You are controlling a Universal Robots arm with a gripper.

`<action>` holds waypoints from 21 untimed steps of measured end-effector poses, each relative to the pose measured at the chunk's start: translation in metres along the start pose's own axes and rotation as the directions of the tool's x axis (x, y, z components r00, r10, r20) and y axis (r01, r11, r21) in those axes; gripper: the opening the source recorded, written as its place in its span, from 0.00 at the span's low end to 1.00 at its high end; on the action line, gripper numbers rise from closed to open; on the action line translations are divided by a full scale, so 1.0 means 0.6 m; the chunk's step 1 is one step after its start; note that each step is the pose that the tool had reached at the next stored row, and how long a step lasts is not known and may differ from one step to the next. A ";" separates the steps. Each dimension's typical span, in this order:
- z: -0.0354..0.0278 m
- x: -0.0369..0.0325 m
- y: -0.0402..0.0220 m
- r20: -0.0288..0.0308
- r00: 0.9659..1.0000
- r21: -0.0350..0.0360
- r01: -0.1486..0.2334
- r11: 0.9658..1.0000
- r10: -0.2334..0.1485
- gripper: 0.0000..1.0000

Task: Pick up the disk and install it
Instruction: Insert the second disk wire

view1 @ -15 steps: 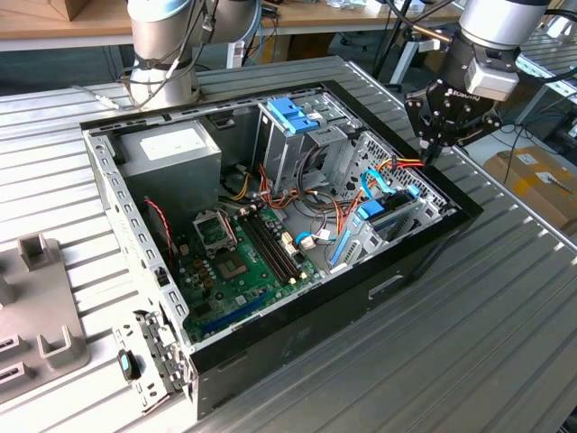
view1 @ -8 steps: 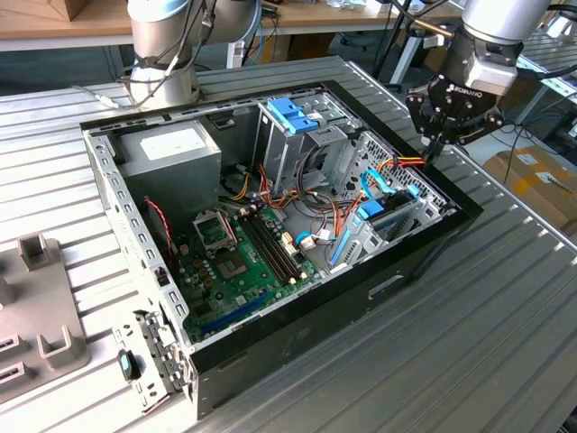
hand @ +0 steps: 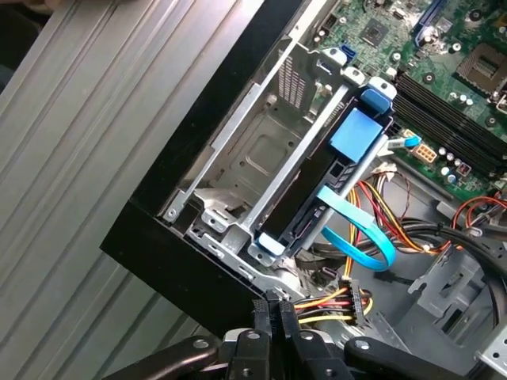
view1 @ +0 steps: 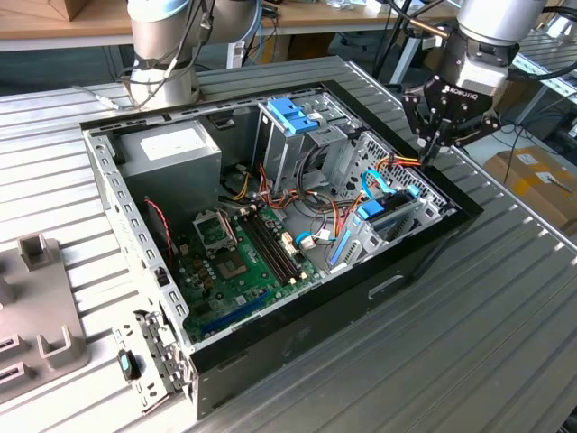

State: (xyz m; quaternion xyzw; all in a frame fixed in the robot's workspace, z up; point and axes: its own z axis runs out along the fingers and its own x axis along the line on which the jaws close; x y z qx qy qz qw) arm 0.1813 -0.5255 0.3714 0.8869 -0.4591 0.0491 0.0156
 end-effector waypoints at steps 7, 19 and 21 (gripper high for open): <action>0.000 -0.001 0.001 -0.003 0.993 -0.012 -0.120 0.993 0.120 0.16; 0.000 -0.001 0.001 -0.007 0.974 -0.023 -0.226 0.974 0.226 0.16; 0.000 -0.004 0.005 -0.007 0.974 -0.023 -0.226 0.974 0.226 0.16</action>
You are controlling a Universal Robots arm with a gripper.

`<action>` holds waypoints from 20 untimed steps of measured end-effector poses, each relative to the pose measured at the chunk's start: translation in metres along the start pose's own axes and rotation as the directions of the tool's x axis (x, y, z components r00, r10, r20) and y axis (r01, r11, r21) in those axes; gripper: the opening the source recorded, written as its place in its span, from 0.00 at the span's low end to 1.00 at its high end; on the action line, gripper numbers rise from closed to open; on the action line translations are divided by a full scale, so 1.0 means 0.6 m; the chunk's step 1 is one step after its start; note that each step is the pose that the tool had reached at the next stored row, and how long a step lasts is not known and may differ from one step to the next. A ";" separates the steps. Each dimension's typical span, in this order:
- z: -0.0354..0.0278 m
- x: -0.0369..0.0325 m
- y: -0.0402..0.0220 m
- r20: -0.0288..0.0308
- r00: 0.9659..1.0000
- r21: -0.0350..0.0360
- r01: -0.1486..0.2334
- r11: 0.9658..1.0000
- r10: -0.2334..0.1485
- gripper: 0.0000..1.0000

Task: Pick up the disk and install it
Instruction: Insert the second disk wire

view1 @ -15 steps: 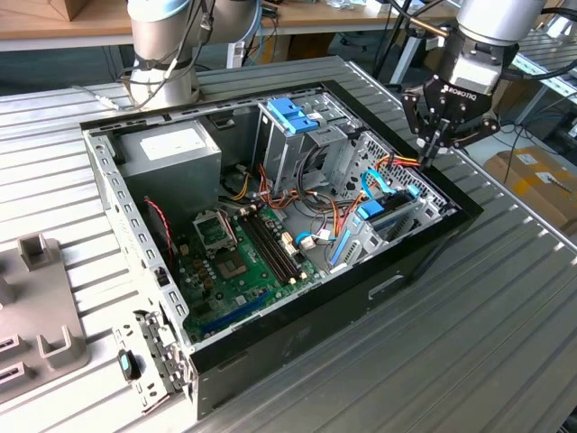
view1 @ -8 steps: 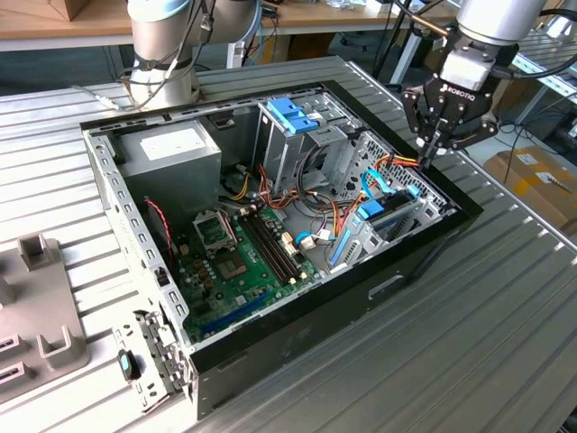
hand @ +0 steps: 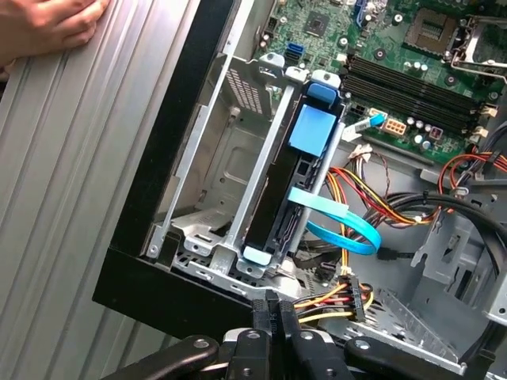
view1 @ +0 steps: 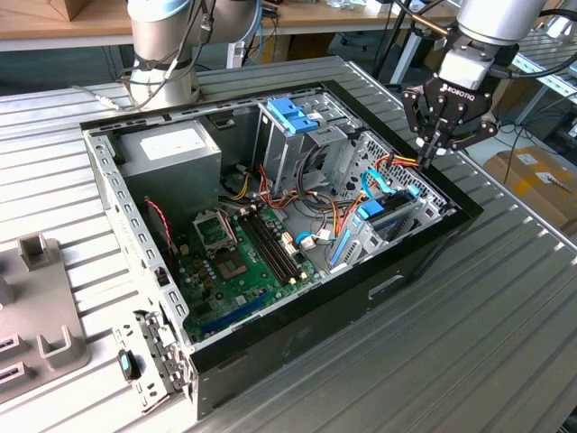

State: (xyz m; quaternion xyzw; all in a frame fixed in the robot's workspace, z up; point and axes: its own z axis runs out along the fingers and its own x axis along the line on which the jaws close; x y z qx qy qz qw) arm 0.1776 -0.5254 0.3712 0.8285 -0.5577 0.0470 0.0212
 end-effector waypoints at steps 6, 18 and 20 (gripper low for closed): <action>0.000 -0.005 0.012 0.000 1.000 0.000 -0.002 1.000 0.002 0.16; 0.001 -0.009 0.023 -0.002 0.997 -0.008 -0.078 0.997 0.078 0.16; 0.001 -0.011 0.028 -0.002 0.997 -0.008 -0.082 0.997 0.082 0.16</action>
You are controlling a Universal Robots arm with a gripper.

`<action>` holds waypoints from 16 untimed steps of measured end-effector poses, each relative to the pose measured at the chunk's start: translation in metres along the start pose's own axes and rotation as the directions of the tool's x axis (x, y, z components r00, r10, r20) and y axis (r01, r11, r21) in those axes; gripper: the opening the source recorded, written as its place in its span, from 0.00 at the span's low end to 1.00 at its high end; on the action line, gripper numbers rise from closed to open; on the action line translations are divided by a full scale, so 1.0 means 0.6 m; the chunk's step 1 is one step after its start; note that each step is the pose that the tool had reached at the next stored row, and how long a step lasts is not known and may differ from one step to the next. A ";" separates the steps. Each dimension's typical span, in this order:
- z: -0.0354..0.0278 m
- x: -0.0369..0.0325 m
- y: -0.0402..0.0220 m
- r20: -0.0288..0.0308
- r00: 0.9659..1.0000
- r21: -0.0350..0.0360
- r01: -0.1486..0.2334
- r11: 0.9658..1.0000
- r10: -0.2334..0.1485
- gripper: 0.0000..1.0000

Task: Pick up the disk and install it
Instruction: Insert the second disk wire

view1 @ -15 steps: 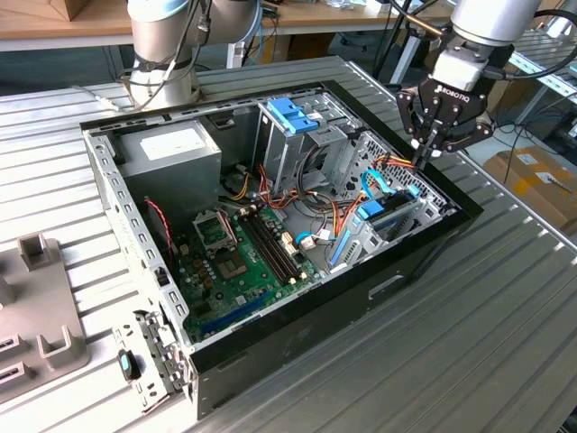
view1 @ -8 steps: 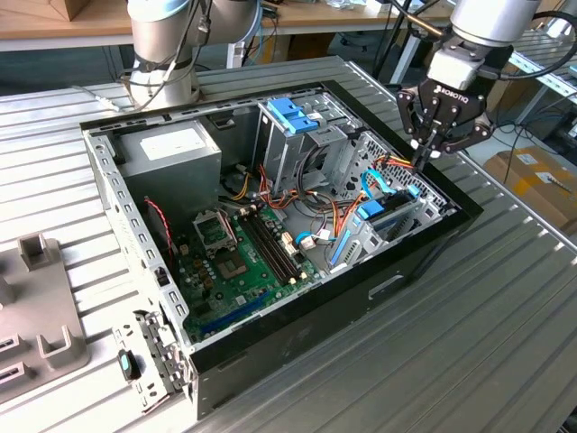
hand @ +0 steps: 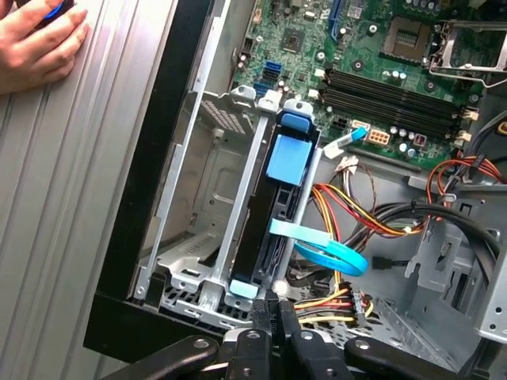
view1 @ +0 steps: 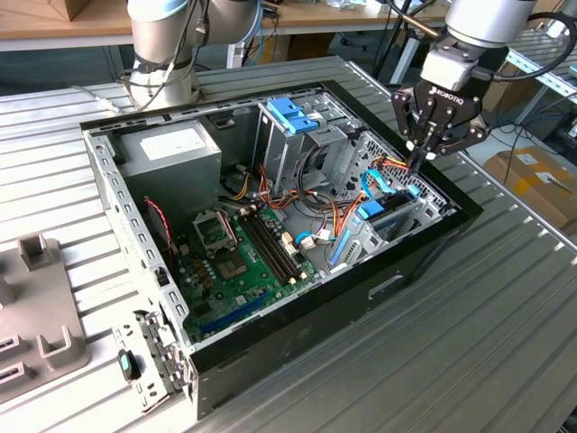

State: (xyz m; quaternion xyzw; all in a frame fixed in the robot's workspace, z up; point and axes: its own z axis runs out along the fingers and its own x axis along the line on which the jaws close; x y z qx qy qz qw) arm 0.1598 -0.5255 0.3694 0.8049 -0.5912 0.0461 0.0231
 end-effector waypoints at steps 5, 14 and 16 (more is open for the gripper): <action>0.002 -0.004 0.012 0.000 1.000 -0.001 -0.011 1.000 0.011 0.16; 0.005 -0.008 0.022 0.007 0.999 -0.002 -0.044 0.999 0.044 0.16; 0.005 -0.008 0.023 0.015 0.998 -0.002 -0.064 0.998 0.064 0.16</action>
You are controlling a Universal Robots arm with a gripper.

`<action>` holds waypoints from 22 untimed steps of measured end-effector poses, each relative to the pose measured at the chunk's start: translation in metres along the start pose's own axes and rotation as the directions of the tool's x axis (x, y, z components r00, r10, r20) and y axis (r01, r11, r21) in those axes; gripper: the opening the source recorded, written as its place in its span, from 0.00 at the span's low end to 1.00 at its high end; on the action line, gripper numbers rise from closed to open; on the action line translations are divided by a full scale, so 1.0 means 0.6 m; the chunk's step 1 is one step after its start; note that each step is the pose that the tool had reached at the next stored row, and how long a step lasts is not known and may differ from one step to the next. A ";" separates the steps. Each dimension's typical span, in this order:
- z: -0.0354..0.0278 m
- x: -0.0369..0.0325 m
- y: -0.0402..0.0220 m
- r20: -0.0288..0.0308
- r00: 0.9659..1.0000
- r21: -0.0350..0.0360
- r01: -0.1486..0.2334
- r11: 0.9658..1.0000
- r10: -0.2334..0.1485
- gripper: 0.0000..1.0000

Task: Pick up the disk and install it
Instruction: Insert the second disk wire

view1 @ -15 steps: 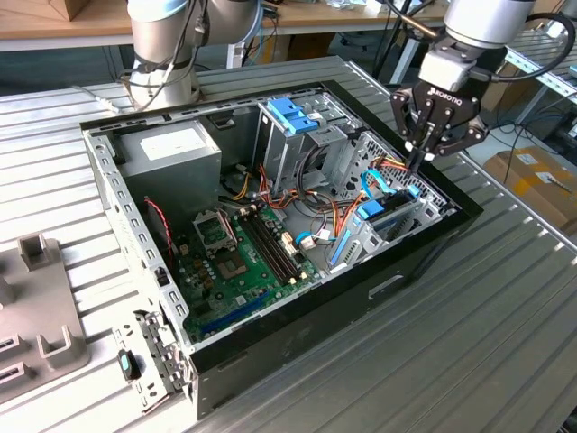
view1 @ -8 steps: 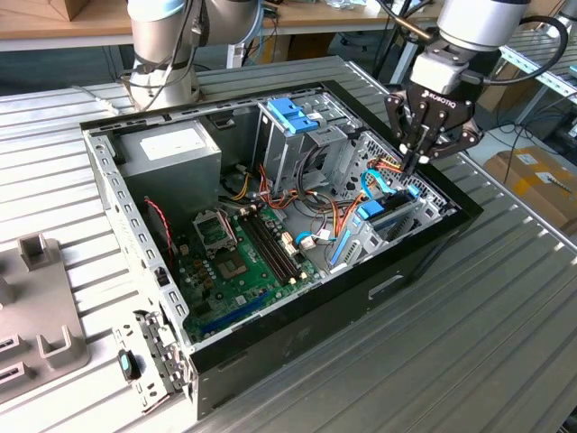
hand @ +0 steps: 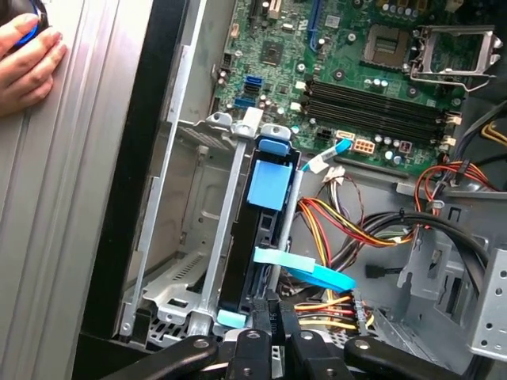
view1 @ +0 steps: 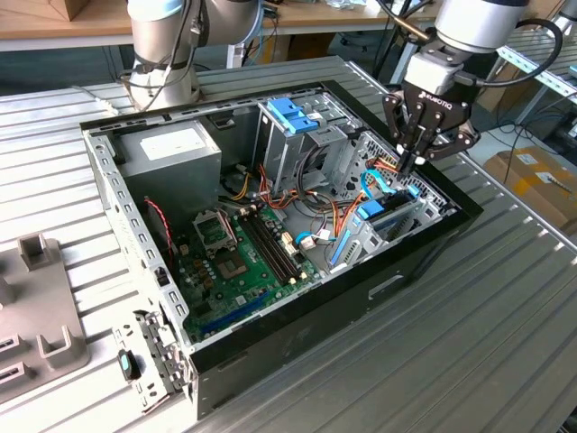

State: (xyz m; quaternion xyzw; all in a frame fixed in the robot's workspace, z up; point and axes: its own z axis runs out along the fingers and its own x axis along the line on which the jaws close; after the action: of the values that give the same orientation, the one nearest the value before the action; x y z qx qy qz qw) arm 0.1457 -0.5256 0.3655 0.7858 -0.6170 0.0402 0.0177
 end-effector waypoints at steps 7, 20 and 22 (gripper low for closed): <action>0.001 0.000 0.002 0.046 0.998 0.007 -0.042 0.999 0.041 0.16; 0.009 0.020 0.007 0.042 0.985 -0.003 -0.168 0.986 0.168 0.16; 0.009 0.022 0.008 0.042 0.985 -0.004 -0.169 0.986 0.169 0.16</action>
State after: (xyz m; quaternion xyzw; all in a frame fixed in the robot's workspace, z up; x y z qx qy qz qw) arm 0.1446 -0.5401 0.3612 0.7311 -0.6818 0.0248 0.0011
